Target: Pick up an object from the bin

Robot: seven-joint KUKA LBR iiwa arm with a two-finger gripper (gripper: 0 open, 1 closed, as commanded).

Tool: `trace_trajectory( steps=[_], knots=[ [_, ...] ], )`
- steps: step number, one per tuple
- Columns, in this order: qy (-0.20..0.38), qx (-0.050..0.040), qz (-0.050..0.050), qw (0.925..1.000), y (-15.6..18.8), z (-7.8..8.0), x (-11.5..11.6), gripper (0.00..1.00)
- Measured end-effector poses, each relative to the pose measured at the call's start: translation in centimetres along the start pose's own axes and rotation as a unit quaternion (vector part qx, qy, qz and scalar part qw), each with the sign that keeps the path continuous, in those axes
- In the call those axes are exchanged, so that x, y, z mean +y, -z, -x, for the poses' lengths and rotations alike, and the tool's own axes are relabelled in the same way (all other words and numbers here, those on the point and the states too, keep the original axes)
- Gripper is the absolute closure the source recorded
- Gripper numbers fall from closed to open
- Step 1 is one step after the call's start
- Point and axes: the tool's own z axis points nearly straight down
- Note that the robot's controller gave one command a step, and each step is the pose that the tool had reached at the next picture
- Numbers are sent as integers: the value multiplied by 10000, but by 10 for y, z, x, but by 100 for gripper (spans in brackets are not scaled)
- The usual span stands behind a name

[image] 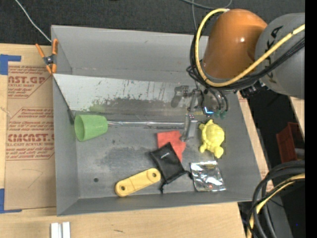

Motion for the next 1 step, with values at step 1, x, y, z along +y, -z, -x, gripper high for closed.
trace_trajectory(
  steps=[1],
  knots=[
    [0, -38, 1, 10000, 5, 1, 0, 0]
  ],
)
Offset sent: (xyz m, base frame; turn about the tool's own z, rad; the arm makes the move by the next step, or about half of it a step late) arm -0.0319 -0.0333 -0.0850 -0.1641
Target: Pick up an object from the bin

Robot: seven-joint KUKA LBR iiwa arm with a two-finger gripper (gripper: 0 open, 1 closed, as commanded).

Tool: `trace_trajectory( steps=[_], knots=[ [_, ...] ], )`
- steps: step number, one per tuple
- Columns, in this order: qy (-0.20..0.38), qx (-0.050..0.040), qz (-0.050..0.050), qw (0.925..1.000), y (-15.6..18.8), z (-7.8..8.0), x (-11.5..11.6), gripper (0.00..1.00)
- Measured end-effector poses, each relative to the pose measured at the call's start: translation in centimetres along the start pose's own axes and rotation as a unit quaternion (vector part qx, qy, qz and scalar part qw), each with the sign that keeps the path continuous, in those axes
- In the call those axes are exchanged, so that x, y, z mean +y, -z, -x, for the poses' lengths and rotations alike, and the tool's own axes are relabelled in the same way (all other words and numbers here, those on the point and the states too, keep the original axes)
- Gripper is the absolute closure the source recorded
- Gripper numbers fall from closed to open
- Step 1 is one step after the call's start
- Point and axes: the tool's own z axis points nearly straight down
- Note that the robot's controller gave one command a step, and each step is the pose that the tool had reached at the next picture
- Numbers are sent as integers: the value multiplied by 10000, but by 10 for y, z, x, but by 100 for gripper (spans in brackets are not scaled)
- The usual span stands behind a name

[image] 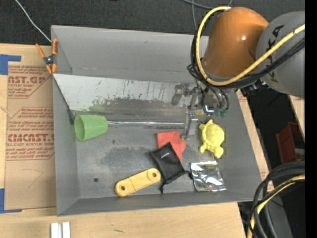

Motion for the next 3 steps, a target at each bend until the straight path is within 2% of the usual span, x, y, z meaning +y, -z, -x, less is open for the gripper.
trace_trajectory(
  steps=[1, 2, 3],
  knots=[
    [643, 10, 1, 9979, -69, -25, -25, 0],
    [1862, 3, 5, 9825, -119, -29, -4, 0],
    [946, 18, 12, 9955, -150, -29, 6, 0]
  ],
)
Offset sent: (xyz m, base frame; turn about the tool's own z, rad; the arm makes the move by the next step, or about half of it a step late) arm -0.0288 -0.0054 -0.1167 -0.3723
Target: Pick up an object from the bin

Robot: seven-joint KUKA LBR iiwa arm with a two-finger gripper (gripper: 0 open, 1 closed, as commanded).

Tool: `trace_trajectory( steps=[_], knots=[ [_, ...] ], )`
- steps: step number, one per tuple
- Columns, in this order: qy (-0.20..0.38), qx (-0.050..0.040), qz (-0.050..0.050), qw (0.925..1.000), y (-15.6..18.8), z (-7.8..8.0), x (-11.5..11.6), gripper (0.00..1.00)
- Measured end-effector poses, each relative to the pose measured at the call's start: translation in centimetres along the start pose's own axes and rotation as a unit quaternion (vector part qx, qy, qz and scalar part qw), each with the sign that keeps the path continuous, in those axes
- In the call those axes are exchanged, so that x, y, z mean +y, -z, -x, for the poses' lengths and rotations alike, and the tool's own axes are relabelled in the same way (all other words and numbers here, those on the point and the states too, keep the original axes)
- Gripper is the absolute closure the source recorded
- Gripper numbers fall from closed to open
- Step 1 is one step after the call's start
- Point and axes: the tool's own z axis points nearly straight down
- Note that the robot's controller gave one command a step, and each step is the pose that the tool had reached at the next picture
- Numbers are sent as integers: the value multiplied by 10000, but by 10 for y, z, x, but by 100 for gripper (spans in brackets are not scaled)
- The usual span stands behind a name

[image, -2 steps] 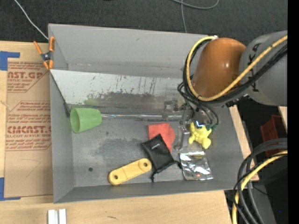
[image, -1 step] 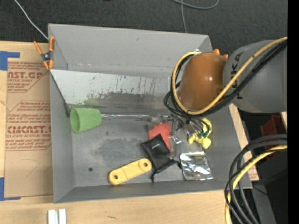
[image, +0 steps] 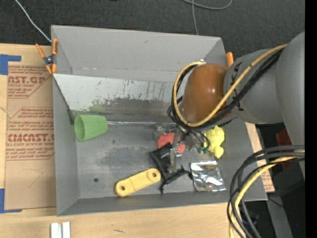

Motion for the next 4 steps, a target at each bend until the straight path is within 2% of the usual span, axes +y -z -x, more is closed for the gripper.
trace_trajectory(
  steps=[1, 2, 3, 4],
  knots=[
    [1702, -18, -8, 9854, -24, 5, -7, 100],
    [1703, -18, -7, 9854, -24, 5, -7, 100],
    [1736, -32, -4, 9848, 85, 1, -5, 100],
    [1736, -31, -2, 9848, 85, 1, -5, 100]
  ],
)
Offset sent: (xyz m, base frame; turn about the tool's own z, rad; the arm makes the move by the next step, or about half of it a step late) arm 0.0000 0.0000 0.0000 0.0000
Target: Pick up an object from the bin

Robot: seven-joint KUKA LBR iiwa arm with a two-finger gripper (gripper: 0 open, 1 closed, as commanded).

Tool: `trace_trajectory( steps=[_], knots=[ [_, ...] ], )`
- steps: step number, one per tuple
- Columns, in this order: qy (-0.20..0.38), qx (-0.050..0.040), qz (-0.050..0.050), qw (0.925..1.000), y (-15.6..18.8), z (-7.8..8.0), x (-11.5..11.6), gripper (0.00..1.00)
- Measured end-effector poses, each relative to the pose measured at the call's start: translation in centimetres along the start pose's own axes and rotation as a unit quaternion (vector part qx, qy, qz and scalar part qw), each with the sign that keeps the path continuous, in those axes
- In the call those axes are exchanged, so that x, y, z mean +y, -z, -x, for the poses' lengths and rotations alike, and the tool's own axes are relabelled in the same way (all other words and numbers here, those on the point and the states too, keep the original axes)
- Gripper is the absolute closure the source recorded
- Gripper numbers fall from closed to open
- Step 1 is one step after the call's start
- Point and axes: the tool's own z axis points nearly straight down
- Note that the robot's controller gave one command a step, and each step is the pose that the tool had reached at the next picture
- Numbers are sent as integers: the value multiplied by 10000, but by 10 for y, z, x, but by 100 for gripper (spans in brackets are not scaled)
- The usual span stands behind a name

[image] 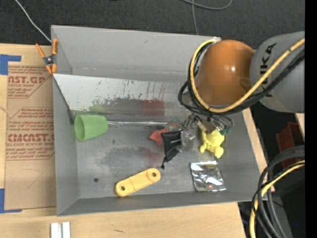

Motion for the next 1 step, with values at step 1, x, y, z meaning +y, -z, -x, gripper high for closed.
trace_trajectory(
  steps=[1],
  knots=[
    [2, 6, 1, 10000, 90, 5, -1, 100]
  ],
)
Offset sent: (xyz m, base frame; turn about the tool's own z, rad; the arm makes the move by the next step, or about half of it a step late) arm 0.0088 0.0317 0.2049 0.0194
